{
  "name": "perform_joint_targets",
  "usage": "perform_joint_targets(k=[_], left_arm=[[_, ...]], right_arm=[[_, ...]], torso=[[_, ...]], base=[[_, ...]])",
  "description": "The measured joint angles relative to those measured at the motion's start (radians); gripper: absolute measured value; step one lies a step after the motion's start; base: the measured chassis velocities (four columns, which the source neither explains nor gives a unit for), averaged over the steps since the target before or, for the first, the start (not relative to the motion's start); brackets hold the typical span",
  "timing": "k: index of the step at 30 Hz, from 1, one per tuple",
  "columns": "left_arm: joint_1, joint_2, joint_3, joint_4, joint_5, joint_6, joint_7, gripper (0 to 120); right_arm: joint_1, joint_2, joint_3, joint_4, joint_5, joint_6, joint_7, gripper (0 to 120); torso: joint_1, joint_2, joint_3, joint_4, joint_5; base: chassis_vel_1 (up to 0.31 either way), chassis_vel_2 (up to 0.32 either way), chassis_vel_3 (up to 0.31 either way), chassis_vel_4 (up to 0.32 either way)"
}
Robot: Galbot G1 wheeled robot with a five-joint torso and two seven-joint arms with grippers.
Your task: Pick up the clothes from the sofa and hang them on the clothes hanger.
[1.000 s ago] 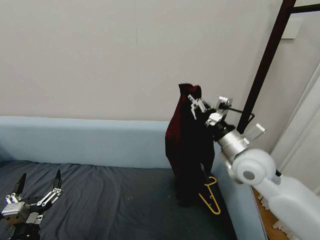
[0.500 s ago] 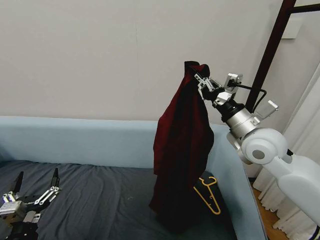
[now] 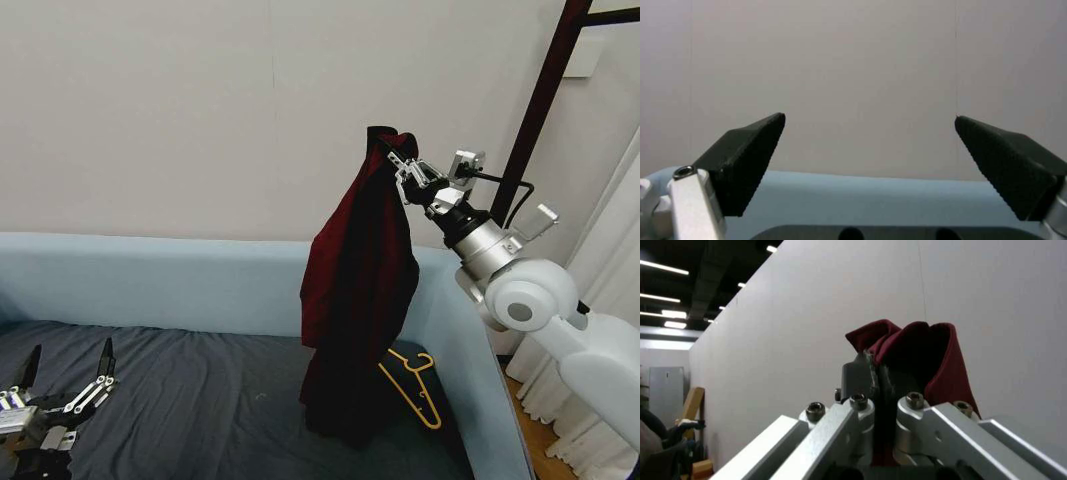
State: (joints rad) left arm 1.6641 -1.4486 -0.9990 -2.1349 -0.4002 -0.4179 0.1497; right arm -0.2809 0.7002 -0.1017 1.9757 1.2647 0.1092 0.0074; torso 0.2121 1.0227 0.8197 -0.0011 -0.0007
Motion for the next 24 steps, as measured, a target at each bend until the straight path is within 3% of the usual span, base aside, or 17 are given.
perform_joint_targets(k=[6, 9, 11, 12, 16, 24], left_arm=[[0.006, -0.009, 0.01, 0.013, 0.01, -0.014, 0.0, 100], [0.017, -0.02, 0.018, 0.018, 0.021, -0.026, 0.001, 100], [0.025, -0.02, 0.017, 0.018, 0.024, -0.028, 0.002, 100], [0.025, -0.02, 0.017, 0.018, 0.024, -0.028, 0.002, 100], [0.043, -0.014, 0.01, 0.017, 0.03, -0.028, 0.003, 100], [0.044, -0.006, -0.005, 0.032, 0.032, -0.025, 0.004, 100]], right_arm=[[-0.043, -0.037, -0.029, 0.02, -0.036, -0.026, -0.032, 0], [-0.26, 0.002, -0.081, 0.016, -0.21, 0.001, -0.039, 0], [-0.428, 0.055, -0.099, -0.056, -0.374, 0.038, -0.086, 0], [-0.428, 0.055, -0.099, -0.056, -0.374, 0.038, -0.086, 0], [-0.633, 0.179, -0.145, -0.313, -0.635, 0.121, -0.157, 0], [-0.705, 0.307, -0.176, -0.525, -0.799, 0.164, -0.168, 0]], torso=[[0.0, 0.0, 0.0, -0.0003, -0.0006], [0.0, 0.0, 0.0, 0.0003, -0.0002], [0.0, 0.0, 0.0, 0.0, 0.0], [0.0, 0.0, 0.0, 0.0, 0.0], [0.0, 0.0, 0.0, -0.0006, 0.0004], [0.0, 0.0, 0.0, 0.0, -0.0003]], base=[[0.0, 0.0, 0.0, 0.0], [0.0, 0.0, 0.0, 0.0], [0.0, 0.0, 0.0, 0.0], [0.0, 0.0, 0.0, 0.0], [0.0, 0.0, 0.0, 0.0], [0.0, 0.0, 0.0, 0.0]])
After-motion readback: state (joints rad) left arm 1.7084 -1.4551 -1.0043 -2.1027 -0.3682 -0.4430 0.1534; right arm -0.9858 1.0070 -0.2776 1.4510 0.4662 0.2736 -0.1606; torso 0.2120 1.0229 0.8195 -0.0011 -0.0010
